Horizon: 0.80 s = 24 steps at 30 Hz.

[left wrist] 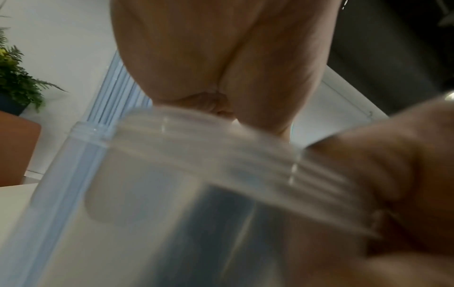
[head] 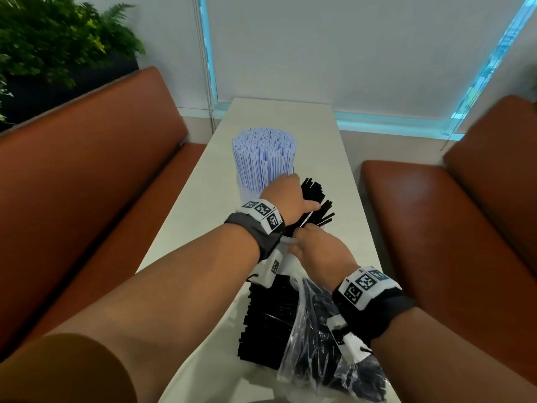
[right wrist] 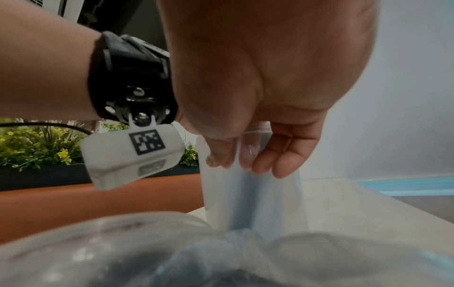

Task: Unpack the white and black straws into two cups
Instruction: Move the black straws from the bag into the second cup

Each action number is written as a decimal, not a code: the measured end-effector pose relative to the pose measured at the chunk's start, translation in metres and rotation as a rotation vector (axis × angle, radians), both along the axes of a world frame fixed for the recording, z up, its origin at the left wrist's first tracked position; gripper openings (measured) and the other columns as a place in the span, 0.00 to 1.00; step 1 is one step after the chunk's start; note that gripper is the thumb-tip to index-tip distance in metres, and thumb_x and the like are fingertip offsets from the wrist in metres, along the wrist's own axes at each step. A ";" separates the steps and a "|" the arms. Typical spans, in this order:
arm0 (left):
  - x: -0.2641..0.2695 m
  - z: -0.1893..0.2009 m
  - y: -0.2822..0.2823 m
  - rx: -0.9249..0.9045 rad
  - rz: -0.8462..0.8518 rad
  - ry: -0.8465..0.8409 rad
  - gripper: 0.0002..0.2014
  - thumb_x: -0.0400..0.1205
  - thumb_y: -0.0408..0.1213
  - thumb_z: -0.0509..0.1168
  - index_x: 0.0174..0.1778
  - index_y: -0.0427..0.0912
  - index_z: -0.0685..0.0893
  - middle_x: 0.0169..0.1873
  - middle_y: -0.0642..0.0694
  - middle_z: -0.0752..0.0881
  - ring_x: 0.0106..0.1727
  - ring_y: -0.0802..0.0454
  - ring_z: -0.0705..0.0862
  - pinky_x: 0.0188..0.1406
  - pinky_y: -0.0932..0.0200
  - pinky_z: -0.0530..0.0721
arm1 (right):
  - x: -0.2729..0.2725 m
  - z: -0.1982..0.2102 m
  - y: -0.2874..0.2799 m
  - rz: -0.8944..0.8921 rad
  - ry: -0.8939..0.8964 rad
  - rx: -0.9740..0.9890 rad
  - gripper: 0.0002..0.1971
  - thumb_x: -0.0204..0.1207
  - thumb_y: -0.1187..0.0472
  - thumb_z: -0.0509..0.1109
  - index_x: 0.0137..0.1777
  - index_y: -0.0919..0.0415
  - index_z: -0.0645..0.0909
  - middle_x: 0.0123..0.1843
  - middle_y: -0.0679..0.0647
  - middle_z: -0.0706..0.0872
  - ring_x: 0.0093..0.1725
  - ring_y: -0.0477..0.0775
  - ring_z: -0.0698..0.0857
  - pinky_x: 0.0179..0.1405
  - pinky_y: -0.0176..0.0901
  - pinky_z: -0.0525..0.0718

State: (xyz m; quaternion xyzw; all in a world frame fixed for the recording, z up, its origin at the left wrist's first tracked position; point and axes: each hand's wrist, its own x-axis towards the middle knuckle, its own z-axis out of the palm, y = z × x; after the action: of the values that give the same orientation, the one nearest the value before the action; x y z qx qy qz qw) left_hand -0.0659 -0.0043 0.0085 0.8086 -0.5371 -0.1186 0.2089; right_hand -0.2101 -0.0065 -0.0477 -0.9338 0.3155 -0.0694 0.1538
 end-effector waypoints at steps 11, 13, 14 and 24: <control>0.022 0.001 0.115 -0.449 0.135 0.166 0.08 0.80 0.53 0.68 0.44 0.54 0.83 0.39 0.56 0.84 0.41 0.60 0.82 0.43 0.61 0.81 | -0.027 0.016 0.030 -0.025 -0.312 -0.156 0.08 0.78 0.50 0.63 0.55 0.40 0.77 0.49 0.39 0.78 0.31 0.43 0.78 0.27 0.40 0.77; 0.022 -0.012 0.131 -0.305 0.076 0.156 0.07 0.81 0.49 0.67 0.40 0.54 0.82 0.38 0.57 0.84 0.40 0.60 0.82 0.42 0.60 0.81 | -0.031 0.010 0.039 -0.146 -0.228 -0.121 0.09 0.76 0.39 0.58 0.47 0.40 0.72 0.36 0.40 0.78 0.28 0.40 0.76 0.25 0.39 0.70; 0.019 -0.019 0.136 -0.191 0.006 0.152 0.05 0.82 0.48 0.67 0.41 0.55 0.83 0.39 0.57 0.84 0.42 0.57 0.83 0.44 0.58 0.82 | -0.032 0.005 0.042 -0.205 -0.059 -0.054 0.16 0.74 0.32 0.54 0.45 0.42 0.71 0.33 0.41 0.77 0.30 0.42 0.77 0.27 0.41 0.69; -0.041 -0.071 0.129 0.289 -0.486 -0.171 0.27 0.80 0.55 0.70 0.70 0.42 0.81 0.59 0.43 0.81 0.61 0.43 0.81 0.59 0.48 0.82 | -0.030 -0.012 0.034 -0.237 0.296 0.215 0.13 0.79 0.50 0.67 0.38 0.56 0.74 0.38 0.52 0.80 0.43 0.60 0.83 0.40 0.44 0.78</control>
State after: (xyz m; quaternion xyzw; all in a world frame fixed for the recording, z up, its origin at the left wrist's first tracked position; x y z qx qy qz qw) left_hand -0.1065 0.1246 -0.0624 0.6845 -0.7083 -0.1718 0.0113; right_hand -0.2405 0.0272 -0.0596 -0.8683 0.4479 0.0850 0.1954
